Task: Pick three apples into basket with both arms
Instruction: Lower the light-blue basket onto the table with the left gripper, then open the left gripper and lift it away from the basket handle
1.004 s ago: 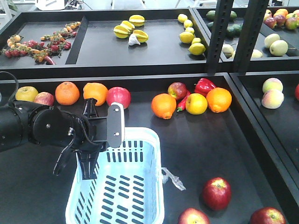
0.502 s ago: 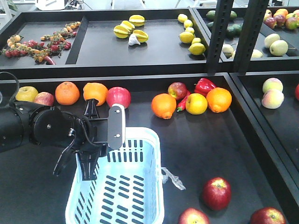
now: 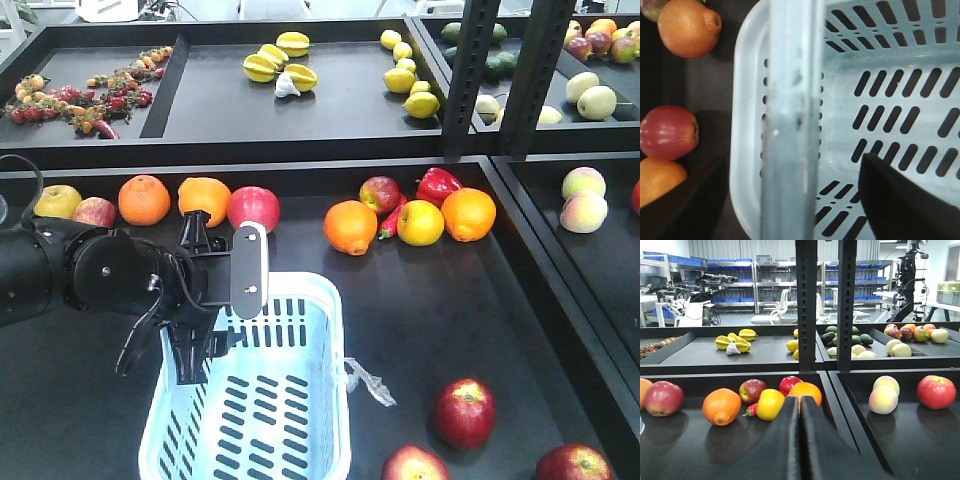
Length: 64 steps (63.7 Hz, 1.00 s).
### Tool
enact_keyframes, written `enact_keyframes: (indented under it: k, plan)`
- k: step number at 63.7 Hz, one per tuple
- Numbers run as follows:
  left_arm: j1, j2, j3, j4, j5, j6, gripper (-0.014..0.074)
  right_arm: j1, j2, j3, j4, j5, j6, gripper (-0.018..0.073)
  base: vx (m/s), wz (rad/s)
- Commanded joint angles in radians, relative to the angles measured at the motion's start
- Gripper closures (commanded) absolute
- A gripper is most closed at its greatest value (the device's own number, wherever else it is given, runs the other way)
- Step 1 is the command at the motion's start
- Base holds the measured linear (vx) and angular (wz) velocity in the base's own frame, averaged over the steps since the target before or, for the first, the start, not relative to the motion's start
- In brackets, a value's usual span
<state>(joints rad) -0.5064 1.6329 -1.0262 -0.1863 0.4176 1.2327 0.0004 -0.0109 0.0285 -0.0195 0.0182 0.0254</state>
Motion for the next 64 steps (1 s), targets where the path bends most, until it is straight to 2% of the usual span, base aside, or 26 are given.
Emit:
enact_keyframes:
  k: [1, 21, 40, 53, 59, 64]
  plan:
    - [-0.002, -0.036, -0.029, -0.015, -0.040, -0.005, 0.0051, 0.000, -0.010, 0.013, -0.004, -0.072, -0.008, 0.0568, 0.00, 0.00]
    - [-0.002, -0.037, -0.030, -0.007, -0.040, -0.005, 0.0048, 0.000, -0.010, 0.013, -0.004, -0.075, -0.008, 0.0568, 0.00, 0.00]
    - [-0.002, -0.108, -0.030, -0.007, -0.063, -0.008, -0.0027, 0.000, -0.010, 0.013, -0.004, -0.076, -0.008, 0.0568, 0.00, 0.00]
    - [-0.002, -0.198, -0.030, -0.007, 0.007, -0.010, -0.0028, 0.000, -0.010, 0.013, -0.004, -0.076, -0.008, 0.0568, 0.00, 0.00]
    - [-0.002, -0.257, -0.030, -0.007, 0.052, -0.044, -0.0028, 0.000, -0.010, 0.013, -0.004, -0.076, -0.008, 0.0568, 0.00, 0.00]
    - [-0.002, -0.316, -0.030, -0.008, 0.082, -0.140, -0.0028, 0.000, -0.010, 0.013, -0.004, -0.076, -0.008, 0.0568, 0.00, 0.00]
